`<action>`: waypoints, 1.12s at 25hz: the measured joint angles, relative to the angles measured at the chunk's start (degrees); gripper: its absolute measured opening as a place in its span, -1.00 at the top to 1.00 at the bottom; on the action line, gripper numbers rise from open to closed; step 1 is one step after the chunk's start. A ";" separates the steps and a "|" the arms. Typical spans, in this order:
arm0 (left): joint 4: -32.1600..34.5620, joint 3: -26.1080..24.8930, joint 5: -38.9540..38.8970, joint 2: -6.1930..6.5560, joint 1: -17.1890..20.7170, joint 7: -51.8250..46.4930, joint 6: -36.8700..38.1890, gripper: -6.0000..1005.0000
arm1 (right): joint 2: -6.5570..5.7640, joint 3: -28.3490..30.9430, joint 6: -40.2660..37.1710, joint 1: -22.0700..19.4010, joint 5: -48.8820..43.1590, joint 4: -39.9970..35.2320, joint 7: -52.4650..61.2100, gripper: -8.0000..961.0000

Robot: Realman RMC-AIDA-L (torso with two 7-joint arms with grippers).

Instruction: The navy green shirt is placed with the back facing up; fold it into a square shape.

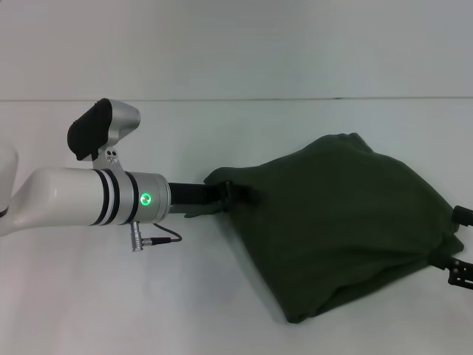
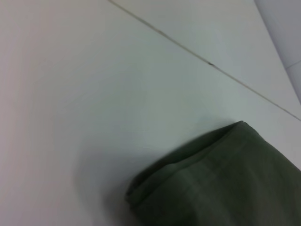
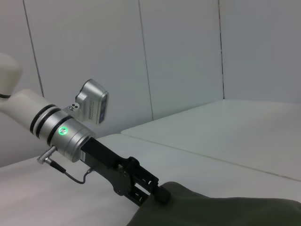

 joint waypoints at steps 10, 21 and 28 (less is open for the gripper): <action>0.04 0.37 0.02 0.07 0.03 2.99 0.18 0.10 | 0.07 0.24 -0.16 0.62 0.00 0.00 0.24 -0.95; 0.22 -0.12 -0.15 0.57 0.46 6.03 0.02 0.85 | 0.57 -0.04 0.08 1.49 -0.02 0.00 0.30 -0.95; 2.47 -0.21 0.32 2.47 1.67 6.34 0.50 0.86 | 1.21 -0.19 -0.14 2.77 -0.02 0.02 0.30 -0.94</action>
